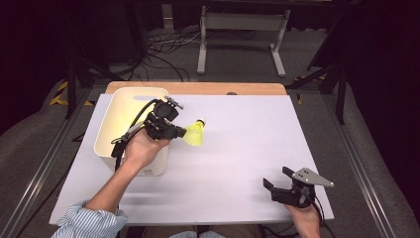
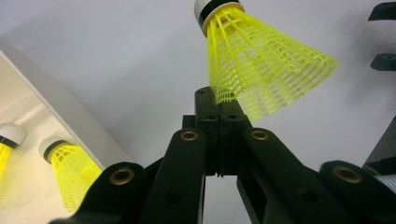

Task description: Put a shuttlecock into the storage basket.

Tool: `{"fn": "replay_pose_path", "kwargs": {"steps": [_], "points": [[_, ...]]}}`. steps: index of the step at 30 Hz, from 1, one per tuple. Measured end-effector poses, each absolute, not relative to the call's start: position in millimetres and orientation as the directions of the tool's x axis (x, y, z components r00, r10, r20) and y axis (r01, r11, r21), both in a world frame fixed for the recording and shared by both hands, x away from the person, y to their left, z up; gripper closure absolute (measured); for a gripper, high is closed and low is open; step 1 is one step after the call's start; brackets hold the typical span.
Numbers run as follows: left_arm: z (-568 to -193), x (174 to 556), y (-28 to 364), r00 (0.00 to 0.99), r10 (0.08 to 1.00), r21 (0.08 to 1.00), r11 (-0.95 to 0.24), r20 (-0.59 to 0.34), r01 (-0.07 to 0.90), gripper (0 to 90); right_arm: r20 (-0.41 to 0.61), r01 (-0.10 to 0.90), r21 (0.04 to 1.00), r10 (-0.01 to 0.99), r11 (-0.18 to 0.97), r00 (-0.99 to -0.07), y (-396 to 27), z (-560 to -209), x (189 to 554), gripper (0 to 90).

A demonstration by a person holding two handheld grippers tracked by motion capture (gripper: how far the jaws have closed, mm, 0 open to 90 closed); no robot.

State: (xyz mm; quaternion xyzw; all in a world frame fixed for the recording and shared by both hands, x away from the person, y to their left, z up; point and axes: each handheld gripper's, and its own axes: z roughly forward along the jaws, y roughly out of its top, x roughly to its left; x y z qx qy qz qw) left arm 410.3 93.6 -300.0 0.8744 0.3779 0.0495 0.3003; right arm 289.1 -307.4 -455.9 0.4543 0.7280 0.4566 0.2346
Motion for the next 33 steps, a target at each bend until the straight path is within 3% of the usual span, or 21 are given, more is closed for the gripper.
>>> {"fn": "replay_pose_path", "kwargs": {"steps": [33], "points": [[-287, 411, 129, 0.659, 0.738, 0.603, -0.462, -0.145, 0.650, 90.0, 0.073, 0.455, 0.873, 0.877, 0.174, -0.474, -307, -457, 290, 12.3]]}}
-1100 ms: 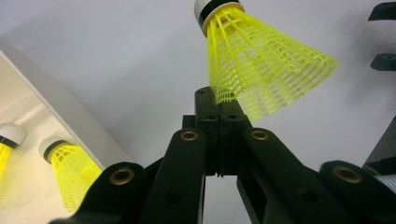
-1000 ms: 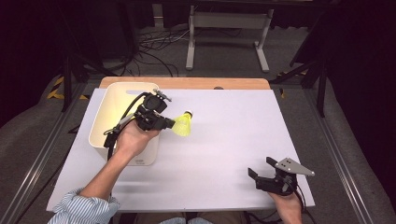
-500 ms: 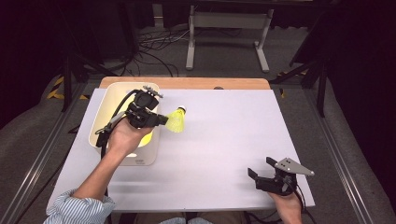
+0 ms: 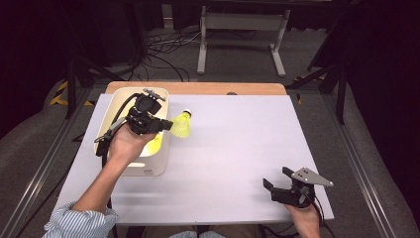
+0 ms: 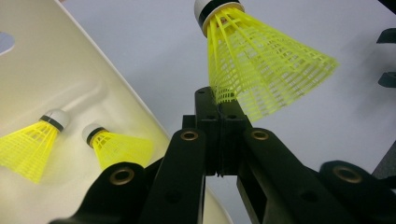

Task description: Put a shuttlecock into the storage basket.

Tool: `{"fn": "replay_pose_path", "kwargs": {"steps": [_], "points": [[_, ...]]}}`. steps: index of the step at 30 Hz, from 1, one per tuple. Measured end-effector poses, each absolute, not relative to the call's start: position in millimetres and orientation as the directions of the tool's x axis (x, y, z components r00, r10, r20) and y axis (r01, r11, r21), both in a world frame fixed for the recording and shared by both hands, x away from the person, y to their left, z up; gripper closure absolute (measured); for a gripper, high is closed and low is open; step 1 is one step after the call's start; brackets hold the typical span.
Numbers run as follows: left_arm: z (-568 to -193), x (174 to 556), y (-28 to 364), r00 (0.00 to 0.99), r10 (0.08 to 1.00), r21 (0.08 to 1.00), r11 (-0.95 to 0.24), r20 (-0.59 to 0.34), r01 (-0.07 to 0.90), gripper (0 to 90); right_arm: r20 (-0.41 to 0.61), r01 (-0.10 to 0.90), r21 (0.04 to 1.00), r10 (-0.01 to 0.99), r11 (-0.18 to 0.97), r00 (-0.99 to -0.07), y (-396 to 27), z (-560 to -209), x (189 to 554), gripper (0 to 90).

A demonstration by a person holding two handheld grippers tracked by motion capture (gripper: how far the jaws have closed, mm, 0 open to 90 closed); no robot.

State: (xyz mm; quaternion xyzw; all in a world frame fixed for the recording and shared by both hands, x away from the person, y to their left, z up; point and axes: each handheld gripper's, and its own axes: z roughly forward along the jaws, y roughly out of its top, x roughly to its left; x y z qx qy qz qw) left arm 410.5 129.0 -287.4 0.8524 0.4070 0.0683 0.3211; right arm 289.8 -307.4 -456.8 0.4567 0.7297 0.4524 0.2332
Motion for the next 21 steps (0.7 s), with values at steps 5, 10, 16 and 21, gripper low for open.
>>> {"fn": "replay_pose_path", "kwargs": {"steps": [5, 10, 16, 21], "points": [[-286, 410, 134, 0.651, 0.745, 0.606, -0.453, -0.146, 0.654, 90.0, 0.071, 0.456, 0.873, 0.878, 0.175, -0.473, -307, -457, 290, 12.3], [-284, 411, 140, 0.644, 0.752, 0.608, -0.446, -0.144, 0.656, 90.0, 0.072, 0.457, 0.872, 0.878, 0.175, -0.473, -307, -457, 290, 12.3], [-283, 412, 146, 0.632, 0.762, 0.613, -0.434, -0.140, 0.660, 90.0, 0.072, 0.457, 0.872, 0.879, 0.174, -0.472, -307, -457, 290, 12.3], [-282, 411, 154, 0.612, 0.778, 0.621, -0.413, -0.140, 0.666, 90.0, 0.071, 0.457, 0.872, 0.878, 0.175, -0.473, -307, -457, 290, 12.3]]}}
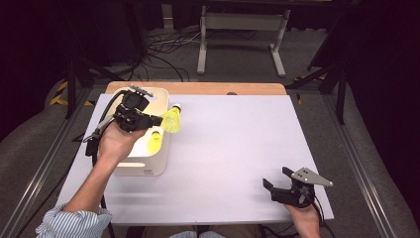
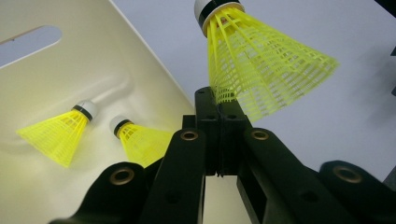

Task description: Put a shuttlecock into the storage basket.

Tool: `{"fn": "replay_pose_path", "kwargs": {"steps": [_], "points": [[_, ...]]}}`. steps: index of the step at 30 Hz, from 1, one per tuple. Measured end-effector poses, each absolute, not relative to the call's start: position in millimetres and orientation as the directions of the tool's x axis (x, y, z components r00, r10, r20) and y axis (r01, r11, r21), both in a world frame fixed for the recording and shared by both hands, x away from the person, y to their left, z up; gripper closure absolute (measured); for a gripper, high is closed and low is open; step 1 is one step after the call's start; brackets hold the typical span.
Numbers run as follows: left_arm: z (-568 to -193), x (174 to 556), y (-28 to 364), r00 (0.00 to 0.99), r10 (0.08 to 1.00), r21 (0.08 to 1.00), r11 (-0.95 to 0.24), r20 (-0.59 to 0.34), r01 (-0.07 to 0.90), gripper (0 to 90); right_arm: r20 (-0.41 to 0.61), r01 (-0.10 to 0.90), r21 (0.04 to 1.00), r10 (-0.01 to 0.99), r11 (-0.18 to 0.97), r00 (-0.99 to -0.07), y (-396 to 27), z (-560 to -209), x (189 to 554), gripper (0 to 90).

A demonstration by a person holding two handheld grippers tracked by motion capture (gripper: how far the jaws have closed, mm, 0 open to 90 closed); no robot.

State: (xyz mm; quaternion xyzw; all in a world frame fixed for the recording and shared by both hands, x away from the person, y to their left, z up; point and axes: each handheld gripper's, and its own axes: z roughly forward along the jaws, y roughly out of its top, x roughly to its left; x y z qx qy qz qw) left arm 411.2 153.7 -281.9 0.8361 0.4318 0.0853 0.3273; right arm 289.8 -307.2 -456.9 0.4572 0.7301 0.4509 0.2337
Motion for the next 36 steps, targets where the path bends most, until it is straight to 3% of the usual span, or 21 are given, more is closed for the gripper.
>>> {"fn": "replay_pose_path", "kwargs": {"steps": [36], "points": [[-290, 414, 186, 0.538, 0.830, 0.615, -0.351, -0.145, 0.707, 90.0, 0.073, 0.457, 0.872, 0.878, 0.174, -0.474, -308, -457, 290, 12.4]]}}
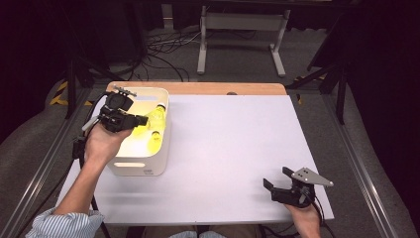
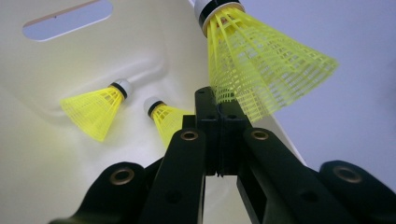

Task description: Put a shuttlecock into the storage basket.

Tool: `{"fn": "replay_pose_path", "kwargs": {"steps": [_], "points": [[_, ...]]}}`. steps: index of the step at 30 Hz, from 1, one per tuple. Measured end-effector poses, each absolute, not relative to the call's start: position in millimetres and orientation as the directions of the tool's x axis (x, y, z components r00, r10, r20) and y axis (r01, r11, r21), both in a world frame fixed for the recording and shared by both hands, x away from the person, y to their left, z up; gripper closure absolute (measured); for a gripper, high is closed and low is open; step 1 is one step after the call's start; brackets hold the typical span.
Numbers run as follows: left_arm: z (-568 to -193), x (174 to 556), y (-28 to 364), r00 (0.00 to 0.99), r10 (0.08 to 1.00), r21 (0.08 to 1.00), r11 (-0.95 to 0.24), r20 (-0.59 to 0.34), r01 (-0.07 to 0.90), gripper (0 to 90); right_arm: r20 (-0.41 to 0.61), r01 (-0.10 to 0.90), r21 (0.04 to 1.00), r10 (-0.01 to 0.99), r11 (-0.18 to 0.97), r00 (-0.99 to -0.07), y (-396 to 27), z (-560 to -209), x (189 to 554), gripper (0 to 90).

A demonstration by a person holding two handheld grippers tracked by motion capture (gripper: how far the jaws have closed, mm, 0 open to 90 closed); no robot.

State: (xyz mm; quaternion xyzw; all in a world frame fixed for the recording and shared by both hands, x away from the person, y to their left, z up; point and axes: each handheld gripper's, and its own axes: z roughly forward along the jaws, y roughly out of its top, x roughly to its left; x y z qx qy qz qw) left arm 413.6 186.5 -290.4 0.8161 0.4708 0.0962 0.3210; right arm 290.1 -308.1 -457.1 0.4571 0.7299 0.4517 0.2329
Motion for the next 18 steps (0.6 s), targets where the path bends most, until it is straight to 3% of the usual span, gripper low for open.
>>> {"fn": "replay_pose_path", "kwargs": {"steps": [18], "points": [[-313, 428, 201, 0.473, 0.862, 0.594, -0.285, -0.185, 0.752, 90.0, 0.072, 0.457, 0.872, 0.877, 0.175, -0.475, -309, -457, 290, 12.4]]}}
